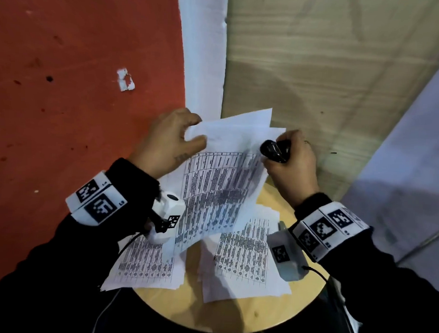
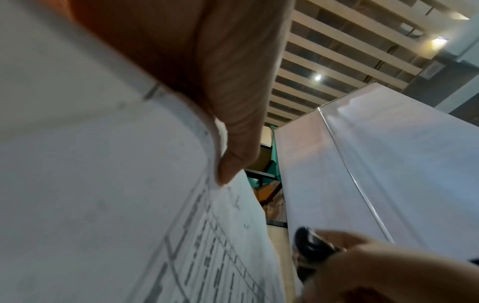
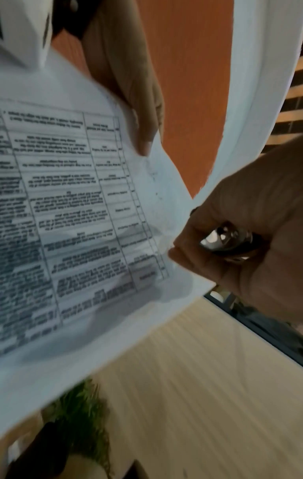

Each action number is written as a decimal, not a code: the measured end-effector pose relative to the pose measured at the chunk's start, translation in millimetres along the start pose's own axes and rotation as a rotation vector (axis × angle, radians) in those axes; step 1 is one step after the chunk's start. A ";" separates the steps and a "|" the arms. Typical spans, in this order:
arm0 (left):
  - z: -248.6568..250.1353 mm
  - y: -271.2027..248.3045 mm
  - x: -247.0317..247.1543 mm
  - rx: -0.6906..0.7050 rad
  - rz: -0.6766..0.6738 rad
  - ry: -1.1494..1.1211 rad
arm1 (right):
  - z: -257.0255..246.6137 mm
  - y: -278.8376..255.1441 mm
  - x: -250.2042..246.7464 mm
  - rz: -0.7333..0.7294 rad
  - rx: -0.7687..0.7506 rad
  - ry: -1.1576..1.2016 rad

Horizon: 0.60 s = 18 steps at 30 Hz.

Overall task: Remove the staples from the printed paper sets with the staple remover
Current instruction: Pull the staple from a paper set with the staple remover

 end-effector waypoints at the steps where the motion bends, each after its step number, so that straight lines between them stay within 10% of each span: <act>1: 0.0 0.4 -2.3 0.006 -0.001 0.012 | 4.4 1.1 1.0 -0.020 0.022 -0.032; 18: -23.2 7.4 -37.9 -0.048 -0.173 -0.281 | 4.5 28.7 17.4 -0.177 0.249 0.552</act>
Point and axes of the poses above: each hand's wrist, its own y-axis towards the middle knuckle, its own x-axis out of the palm, z = x × y, the point moved 3 cm from there along y, towards the middle knuckle, and after that the axes turned 3 degrees about x, right-handed, at the moved point
